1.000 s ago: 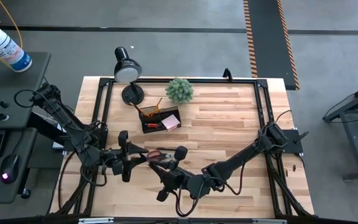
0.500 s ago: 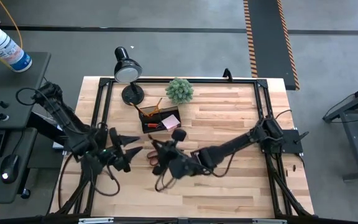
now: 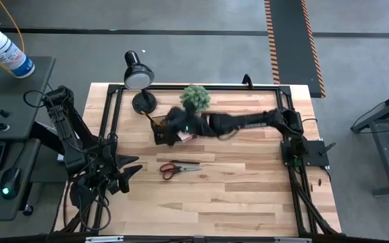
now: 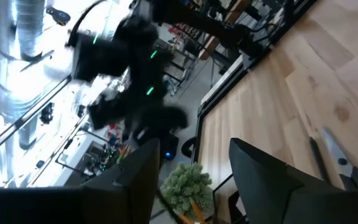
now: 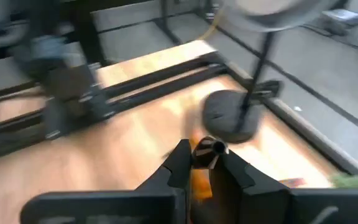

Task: Pick and place office supplies into organizer
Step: Put the bottom pen into the desktop organizer

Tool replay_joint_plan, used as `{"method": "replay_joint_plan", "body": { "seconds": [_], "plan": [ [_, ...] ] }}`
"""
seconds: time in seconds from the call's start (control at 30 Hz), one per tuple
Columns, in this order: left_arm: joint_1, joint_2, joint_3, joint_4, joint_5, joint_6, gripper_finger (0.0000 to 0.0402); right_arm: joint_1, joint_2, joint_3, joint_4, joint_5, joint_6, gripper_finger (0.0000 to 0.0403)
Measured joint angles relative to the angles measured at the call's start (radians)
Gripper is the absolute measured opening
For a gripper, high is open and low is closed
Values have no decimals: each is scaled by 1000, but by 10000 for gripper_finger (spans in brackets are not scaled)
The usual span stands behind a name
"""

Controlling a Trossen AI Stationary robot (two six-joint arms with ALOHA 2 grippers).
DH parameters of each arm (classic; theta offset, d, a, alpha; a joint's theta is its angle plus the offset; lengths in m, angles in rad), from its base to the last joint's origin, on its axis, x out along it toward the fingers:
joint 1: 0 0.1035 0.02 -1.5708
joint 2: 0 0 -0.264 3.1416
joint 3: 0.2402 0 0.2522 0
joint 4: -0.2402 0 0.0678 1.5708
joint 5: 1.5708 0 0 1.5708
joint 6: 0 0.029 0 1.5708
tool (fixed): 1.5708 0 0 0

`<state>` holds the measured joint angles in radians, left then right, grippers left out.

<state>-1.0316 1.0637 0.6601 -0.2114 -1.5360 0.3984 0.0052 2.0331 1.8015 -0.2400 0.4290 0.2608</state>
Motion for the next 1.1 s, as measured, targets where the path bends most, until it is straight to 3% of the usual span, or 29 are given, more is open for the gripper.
{"method": "replay_joint_plan", "body": {
  "seconds": [0.1, 0.23, 0.47, 0.9, 1.1],
  "plan": [
    [-5, 0, 0, -14, 3, 0, 177, -73, 0, 0, -11, -35, 33, 30],
    [-3, 0, 0, -28, 5, -3, 178, -144, 8, 0, -23, -170, 117, 34],
    [-3, 0, 0, -37, 7, -3, 174, -184, 58, 0, -29, -330, 188, 28],
    [-3, 0, 0, -47, 14, -3, 170, -184, 152, 0, 59, -317, 201, 41],
    [-3, 0, 0, -51, 14, -3, 172, -183, 161, 0, 61, -311, 186, 83]
  ]
}}
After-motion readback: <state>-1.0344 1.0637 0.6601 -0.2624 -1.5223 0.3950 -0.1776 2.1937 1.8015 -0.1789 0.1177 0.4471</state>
